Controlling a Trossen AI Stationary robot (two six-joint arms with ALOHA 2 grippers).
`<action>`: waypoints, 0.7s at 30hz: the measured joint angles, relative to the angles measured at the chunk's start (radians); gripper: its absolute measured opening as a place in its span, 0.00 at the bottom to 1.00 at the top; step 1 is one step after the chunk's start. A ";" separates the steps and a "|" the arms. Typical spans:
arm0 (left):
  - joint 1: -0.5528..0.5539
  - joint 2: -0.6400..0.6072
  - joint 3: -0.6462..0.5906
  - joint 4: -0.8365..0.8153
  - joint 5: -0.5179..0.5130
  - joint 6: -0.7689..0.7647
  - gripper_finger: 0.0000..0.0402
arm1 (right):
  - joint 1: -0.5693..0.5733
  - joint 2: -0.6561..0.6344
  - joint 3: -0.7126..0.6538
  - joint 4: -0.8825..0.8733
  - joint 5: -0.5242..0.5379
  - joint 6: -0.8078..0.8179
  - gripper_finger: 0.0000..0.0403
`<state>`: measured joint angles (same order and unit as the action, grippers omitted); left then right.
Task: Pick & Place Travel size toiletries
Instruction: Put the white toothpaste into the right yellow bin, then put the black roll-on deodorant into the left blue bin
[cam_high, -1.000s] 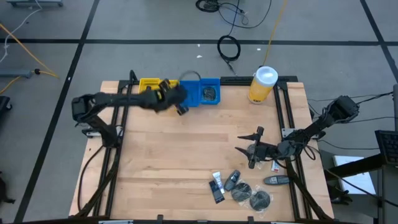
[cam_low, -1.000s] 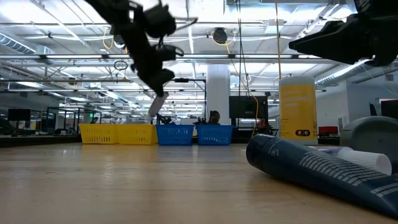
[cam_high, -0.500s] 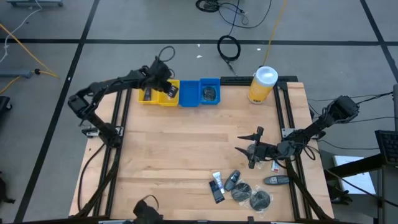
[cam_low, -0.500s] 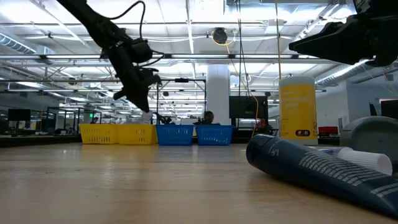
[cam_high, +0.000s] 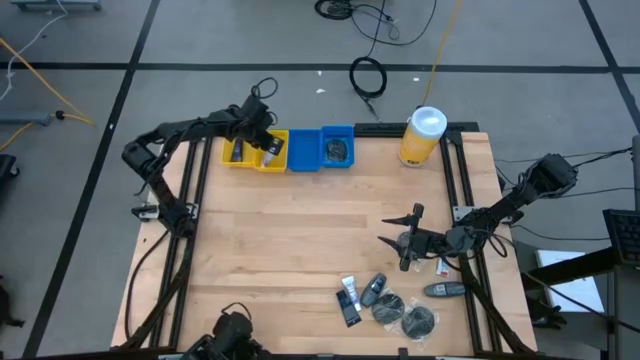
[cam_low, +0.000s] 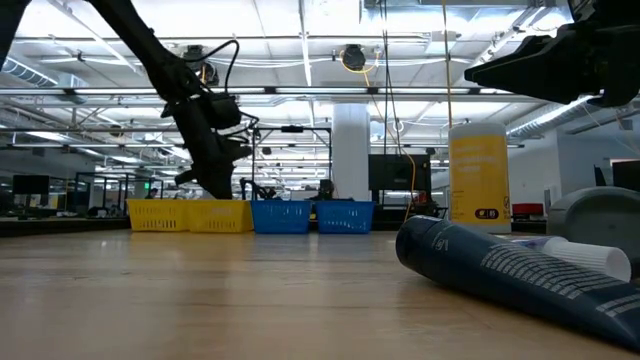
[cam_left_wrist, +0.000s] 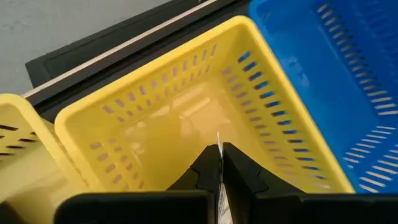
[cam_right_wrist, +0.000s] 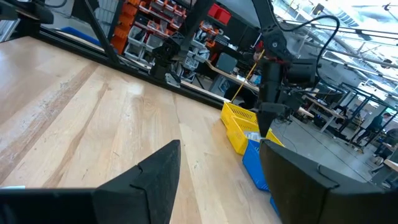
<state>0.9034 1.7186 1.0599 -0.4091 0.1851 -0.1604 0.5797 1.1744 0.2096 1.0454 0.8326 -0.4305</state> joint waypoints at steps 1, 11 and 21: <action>0.001 0.004 0.000 0.003 0.000 0.000 0.06 | 0.000 0.000 0.000 0.000 0.000 0.000 0.52; 0.025 -0.018 0.025 0.005 -0.002 0.005 0.34 | 0.000 0.000 0.000 0.000 0.000 0.000 0.52; -0.167 -0.223 0.000 0.057 -0.077 0.040 0.42 | 0.000 0.000 0.000 -0.035 -0.004 0.043 0.52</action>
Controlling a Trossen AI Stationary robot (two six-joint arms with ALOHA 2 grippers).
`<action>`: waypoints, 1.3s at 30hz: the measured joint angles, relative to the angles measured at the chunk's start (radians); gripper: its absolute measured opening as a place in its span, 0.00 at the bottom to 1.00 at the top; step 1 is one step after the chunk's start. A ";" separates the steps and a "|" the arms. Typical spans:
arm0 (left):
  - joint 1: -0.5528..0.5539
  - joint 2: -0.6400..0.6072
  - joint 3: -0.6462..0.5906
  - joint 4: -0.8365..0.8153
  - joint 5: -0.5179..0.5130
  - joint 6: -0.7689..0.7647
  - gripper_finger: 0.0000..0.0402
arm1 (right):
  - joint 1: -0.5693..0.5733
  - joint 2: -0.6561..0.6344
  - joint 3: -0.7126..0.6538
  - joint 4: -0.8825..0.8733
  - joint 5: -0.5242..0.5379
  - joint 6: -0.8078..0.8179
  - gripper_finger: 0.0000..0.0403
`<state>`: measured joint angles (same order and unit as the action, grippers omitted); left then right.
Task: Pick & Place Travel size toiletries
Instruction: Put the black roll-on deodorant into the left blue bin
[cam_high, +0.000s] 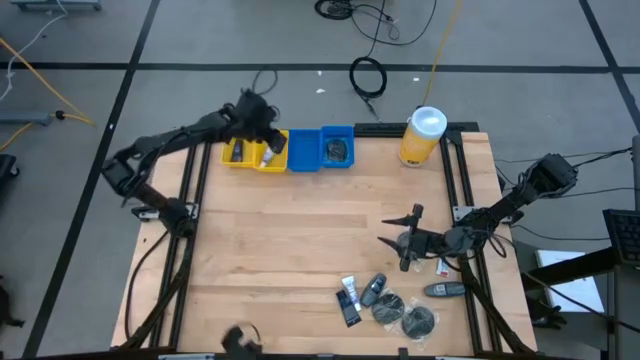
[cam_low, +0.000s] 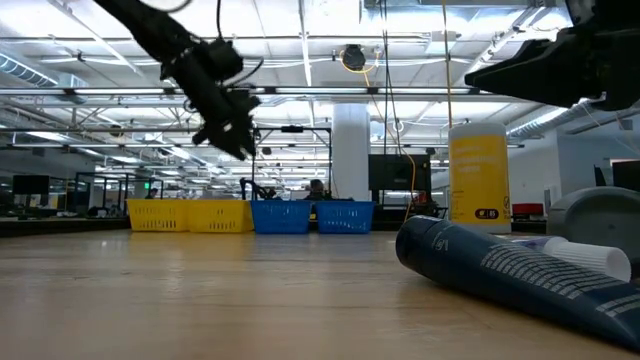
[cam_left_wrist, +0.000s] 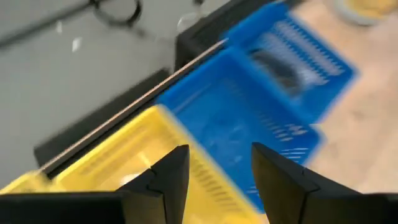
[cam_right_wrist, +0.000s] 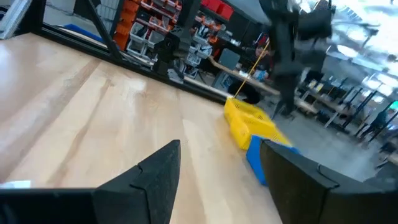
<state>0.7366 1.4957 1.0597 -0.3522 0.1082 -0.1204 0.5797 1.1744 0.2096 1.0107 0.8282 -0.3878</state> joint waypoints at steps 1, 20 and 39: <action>-0.050 -0.015 -0.018 0.031 -0.034 0.004 0.42 | -0.001 0.000 0.000 -0.014 -0.014 0.035 0.52; -0.968 0.202 -0.369 1.227 -0.395 0.178 0.36 | -0.121 0.030 0.006 -0.298 -0.775 0.545 0.77; -0.893 0.320 -0.353 1.293 -0.444 0.043 0.36 | -0.179 0.445 0.111 -0.209 -0.932 0.451 0.78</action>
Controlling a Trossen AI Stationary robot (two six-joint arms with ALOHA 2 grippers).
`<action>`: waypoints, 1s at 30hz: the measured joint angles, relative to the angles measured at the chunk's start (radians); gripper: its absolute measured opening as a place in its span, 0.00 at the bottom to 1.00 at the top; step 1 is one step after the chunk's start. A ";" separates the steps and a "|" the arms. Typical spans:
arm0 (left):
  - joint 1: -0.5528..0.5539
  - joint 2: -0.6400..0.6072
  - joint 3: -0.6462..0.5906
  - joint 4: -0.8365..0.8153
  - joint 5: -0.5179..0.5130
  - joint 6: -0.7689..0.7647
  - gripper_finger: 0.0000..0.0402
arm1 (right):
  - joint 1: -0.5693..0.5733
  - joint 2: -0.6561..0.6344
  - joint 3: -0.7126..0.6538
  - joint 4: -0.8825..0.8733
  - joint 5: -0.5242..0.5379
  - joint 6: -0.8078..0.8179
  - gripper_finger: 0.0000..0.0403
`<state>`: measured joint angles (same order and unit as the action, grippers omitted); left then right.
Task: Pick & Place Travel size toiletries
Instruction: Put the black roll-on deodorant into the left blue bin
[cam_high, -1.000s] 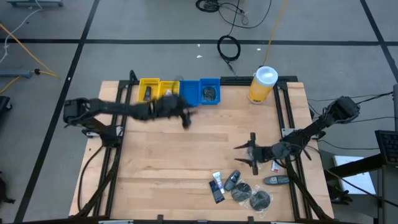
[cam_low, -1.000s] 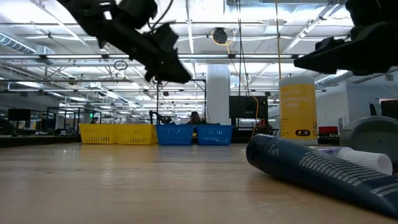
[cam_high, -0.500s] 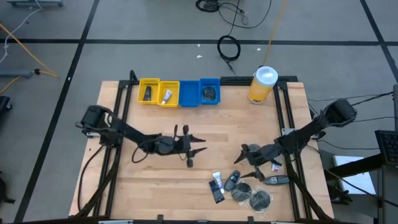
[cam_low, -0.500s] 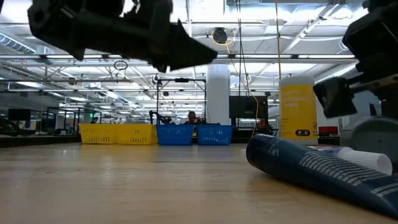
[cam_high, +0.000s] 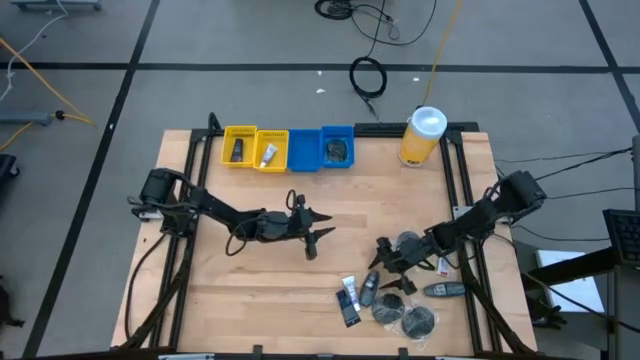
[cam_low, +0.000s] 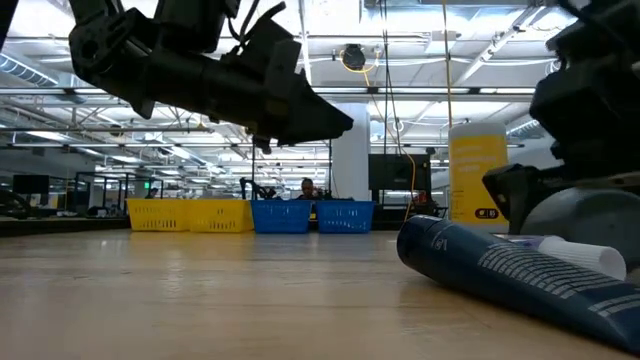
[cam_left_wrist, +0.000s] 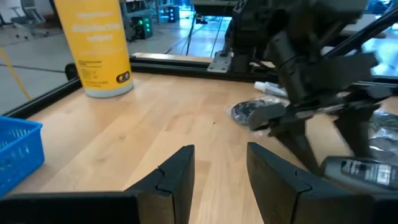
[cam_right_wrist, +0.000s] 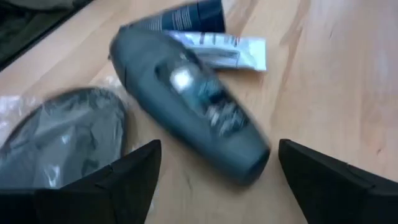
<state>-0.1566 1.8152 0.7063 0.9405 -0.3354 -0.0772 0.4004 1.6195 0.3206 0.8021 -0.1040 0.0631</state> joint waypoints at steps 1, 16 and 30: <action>0.000 0.000 0.000 0.000 0.002 0.000 0.36 | -0.009 0.010 0.000 0.008 -0.013 -0.001 0.76; 0.000 0.000 0.000 -0.001 0.003 0.003 0.36 | -0.050 0.143 0.011 0.194 -0.086 -0.091 0.57; 0.000 0.000 0.000 -0.002 0.003 0.002 0.36 | -0.059 -0.081 0.011 -0.174 0.191 -0.038 0.49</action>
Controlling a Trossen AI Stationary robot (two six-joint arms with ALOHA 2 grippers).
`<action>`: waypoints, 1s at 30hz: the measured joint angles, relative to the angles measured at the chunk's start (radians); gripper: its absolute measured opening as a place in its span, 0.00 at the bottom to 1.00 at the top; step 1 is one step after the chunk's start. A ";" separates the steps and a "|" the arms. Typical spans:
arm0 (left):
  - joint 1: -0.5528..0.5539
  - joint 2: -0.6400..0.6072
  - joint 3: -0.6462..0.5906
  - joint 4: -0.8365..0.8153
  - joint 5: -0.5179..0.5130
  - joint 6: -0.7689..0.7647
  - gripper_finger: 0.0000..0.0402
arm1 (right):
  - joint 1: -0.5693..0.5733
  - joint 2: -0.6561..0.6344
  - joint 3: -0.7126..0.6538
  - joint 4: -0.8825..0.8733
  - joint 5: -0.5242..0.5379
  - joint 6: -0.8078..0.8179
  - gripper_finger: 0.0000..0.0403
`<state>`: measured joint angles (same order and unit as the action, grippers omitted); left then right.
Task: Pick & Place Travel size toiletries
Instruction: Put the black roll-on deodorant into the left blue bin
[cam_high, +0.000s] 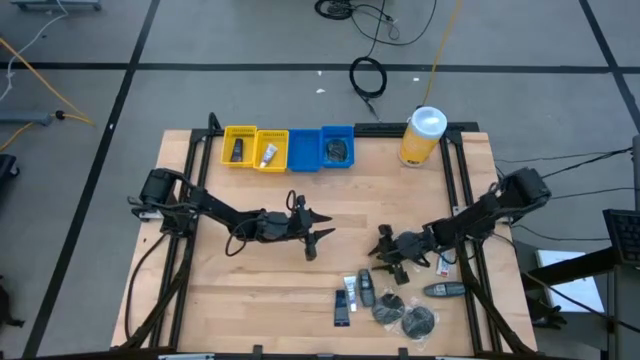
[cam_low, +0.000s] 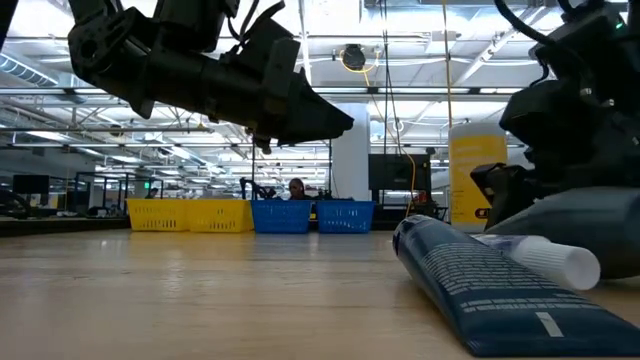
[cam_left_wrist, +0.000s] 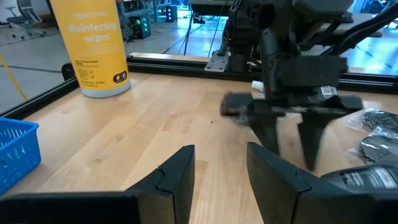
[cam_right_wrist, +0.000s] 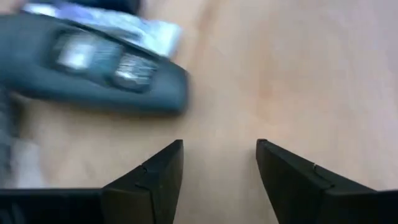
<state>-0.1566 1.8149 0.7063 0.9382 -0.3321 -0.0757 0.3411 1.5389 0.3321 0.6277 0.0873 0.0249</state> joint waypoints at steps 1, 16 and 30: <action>0.000 0.000 0.000 0.000 0.000 0.000 0.36 | 0.000 -0.031 0.000 -0.047 0.015 0.000 0.49; 0.000 0.000 0.000 0.000 0.000 0.000 0.36 | 0.025 -0.129 0.060 0.077 -0.373 0.065 0.88; 0.003 0.000 0.000 -0.024 0.000 -0.003 0.36 | -0.030 0.132 0.301 -0.278 -0.458 -0.278 0.91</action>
<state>-0.1535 1.8145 0.7059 0.9142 -0.3325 -0.0784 0.3111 1.6704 0.6334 0.3493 -0.3706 -0.2528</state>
